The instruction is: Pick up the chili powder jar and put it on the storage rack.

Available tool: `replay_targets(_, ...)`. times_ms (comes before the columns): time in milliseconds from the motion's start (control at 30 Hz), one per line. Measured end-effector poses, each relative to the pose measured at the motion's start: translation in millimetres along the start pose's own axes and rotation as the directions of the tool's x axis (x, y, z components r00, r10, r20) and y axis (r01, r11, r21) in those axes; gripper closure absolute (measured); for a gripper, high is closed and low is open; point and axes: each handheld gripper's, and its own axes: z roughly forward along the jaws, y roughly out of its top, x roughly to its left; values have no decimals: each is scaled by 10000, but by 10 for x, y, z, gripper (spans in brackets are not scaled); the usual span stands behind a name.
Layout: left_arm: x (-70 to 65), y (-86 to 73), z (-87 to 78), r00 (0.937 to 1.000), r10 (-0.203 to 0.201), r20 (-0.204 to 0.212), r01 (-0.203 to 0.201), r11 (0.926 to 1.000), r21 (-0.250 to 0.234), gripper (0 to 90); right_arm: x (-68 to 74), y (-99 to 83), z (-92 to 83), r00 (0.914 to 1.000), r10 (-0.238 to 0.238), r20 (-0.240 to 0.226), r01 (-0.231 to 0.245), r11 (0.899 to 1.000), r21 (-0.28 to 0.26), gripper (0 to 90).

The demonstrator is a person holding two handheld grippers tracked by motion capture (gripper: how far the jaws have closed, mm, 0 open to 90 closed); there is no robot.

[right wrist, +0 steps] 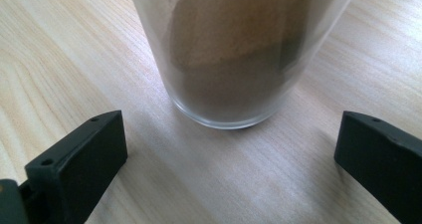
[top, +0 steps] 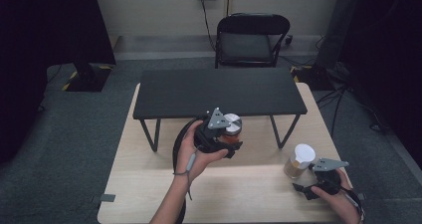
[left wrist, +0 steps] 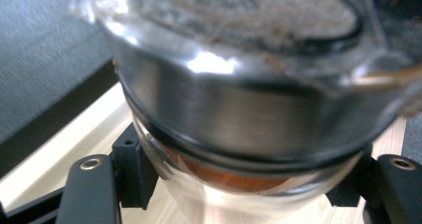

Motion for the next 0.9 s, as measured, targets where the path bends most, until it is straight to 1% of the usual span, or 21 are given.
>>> replay_targets(133, 16, 123, -62, 10000, 92, -13, -92, 10000, -37, 308, 0, 0, 0, 10000, 0, 1, 0, 10000, 0, 0)
replay_targets(200, 13, 145, -71, 10000, 92, -22, -92, 9999, -60, 308, 0, 0, 0, 10000, -2, 0, 2, 10000, -1, 0)
replay_targets(233, 14, 178, -82, 9998, 182, -41, -182, 9998, -30, 309, 0, 0, 0, 10000, 0, 0, 0, 10000, 0, 0)
replay_targets(333, 31, 249, -106, 9999, 145, -27, -145, 9999, -88, 309, 0, 0, 0, 10000, 2, 0, -2, 10000, -1, 0)
replay_targets(400, 25, 301, -128, 9997, 224, -139, -225, 9997, -94, 308, 0, -1, 0, 10000, -3, 4, 3, 10000, -5, 0)
replay_targets(500, 53, 356, -165, 9997, 217, -131, -220, 9995, -214, 308, 0, -1, 0, 10000, 0, 3, 0, 10000, -4, 0)
replay_targets(567, 49, 406, -188, 9994, 243, -251, -248, 9995, -191, 308, 0, -1, 0, 10000, 0, 3, 0, 10000, -4, 0)
replay_targets(633, 82, 451, -218, 9995, 167, -275, -175, 9994, -286, 308, 0, -1, 0, 10000, -3, 3, 3, 10000, -4, 0)
replay_targets(667, 72, 473, -224, 9992, 150, -372, -159, 9996, -231, 308, 0, 0, 0, 10000, -2, 2, 2, 10000, -3, 0)
replay_targets(700, 62, 503, -227, 9984, 230, -520, -239, 9996, -155, 308, 0, 0, 0, 10000, -2, 3, 2, 10000, -3, 0)
replay_targets(767, 78, 541, -229, 9981, 159, -589, -167, 9998, -123, 308, 0, 0, 0, 10000, 0, 3, 1, 10000, -3, 0)
replay_targets(833, 88, 570, -224, 9974, 175, -693, -183, 9998, -111, 308, 1, -1, 0, 10000, -1, 4, 1, 10000, -3, 0)
replay_targets(900, 104, 583, -210, 9972, 44, -747, -54, 9999, -130, 308, 0, 0, 0, 10000, 0, 3, 0, 10000, -3, 0)
